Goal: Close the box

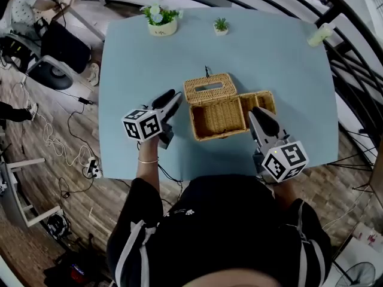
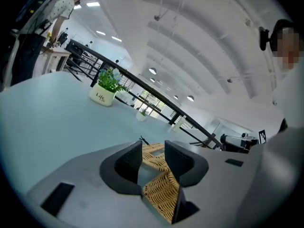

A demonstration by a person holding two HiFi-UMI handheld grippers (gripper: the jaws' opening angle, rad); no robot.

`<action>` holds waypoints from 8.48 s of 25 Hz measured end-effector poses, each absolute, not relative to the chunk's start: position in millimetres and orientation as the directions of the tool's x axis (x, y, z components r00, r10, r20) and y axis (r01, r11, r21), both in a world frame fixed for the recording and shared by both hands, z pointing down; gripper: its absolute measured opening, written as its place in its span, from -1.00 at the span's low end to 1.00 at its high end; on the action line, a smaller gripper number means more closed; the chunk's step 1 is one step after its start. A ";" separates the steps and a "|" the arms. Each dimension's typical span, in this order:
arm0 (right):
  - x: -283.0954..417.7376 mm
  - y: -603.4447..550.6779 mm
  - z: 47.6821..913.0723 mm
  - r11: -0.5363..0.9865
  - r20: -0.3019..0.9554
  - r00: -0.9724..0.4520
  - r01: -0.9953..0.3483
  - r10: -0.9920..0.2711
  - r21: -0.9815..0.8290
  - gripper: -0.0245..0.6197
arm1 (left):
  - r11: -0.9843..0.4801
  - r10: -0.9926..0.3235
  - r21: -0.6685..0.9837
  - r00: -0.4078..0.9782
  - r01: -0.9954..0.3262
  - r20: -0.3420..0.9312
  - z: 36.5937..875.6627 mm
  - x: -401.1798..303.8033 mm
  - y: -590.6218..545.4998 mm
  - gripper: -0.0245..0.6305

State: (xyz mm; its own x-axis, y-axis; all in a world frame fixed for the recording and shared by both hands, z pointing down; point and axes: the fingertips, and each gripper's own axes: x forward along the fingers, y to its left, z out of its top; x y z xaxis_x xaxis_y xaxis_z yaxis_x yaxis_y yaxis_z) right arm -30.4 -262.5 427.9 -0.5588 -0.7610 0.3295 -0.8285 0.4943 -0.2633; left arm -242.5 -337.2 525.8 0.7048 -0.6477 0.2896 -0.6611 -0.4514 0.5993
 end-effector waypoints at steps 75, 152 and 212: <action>-38.5 -356.9 464.2 0.517 0.286 -0.581 -0.812 -0.762 -0.272 -0.70 | -0.557 -0.628 0.753 0.770 -0.349 -0.107 491.1 -226.9 -358.6 -0.76; -32.4 -261.4 478.1 0.709 0.396 -0.730 -0.666 -0.557 -0.229 -0.57 | -0.584 -0.723 0.441 0.684 -0.682 0.101 490.4 -191.8 -226.5 -0.74; -14.4 -217.5 520.0 0.635 0.450 -0.739 -0.668 -0.502 -0.389 -0.68 | -0.336 -0.787 0.591 0.563 -0.733 0.251 552.7 -188.2 -178.5 -0.74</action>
